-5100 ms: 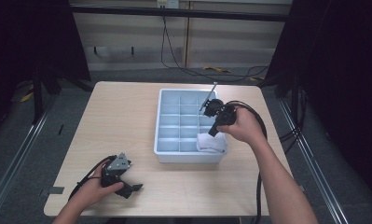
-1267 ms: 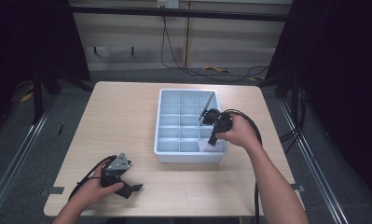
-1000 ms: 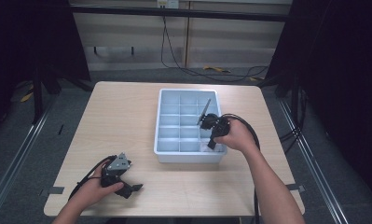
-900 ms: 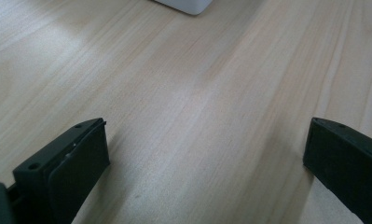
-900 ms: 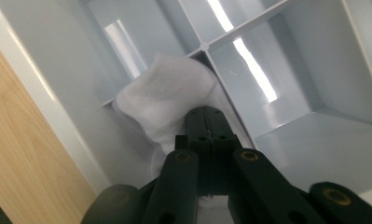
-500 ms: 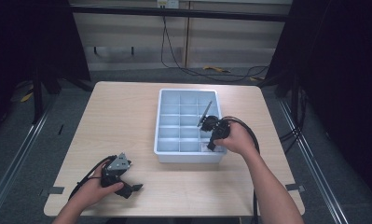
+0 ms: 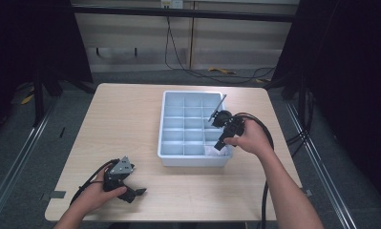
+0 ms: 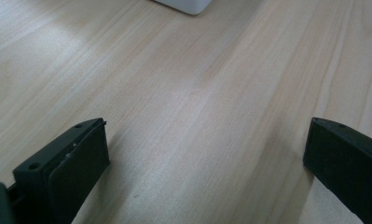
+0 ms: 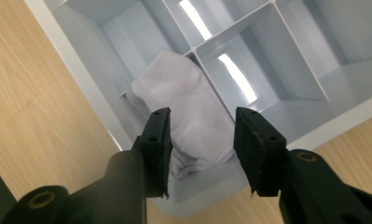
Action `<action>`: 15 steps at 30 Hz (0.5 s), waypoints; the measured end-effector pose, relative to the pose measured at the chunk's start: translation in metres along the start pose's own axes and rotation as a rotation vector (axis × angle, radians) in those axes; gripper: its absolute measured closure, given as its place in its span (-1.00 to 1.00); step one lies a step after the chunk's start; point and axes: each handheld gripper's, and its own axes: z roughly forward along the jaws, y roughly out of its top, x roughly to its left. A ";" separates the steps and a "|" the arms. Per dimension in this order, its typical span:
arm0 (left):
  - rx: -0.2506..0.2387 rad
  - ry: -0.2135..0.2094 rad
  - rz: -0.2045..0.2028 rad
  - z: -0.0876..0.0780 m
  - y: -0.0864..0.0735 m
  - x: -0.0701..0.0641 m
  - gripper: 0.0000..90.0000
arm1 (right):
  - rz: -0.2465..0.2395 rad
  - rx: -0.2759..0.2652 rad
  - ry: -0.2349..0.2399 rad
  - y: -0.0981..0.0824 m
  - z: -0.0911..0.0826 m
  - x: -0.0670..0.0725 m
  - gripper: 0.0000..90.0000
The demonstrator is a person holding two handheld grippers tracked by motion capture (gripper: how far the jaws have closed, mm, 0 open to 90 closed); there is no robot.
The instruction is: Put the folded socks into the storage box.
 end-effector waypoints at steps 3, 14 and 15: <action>0.000 0.000 0.001 0.000 0.000 0.000 -1.00 | 0.003 -0.020 0.000 -0.002 -0.006 0.001 0.11; -0.001 0.000 0.000 0.000 0.000 0.000 -1.00 | 0.019 -0.023 -0.019 -0.012 -0.017 0.004 -0.13; 0.000 0.000 0.000 0.000 0.000 0.000 -1.00 | 0.025 -0.028 -0.016 -0.014 -0.019 0.004 -0.14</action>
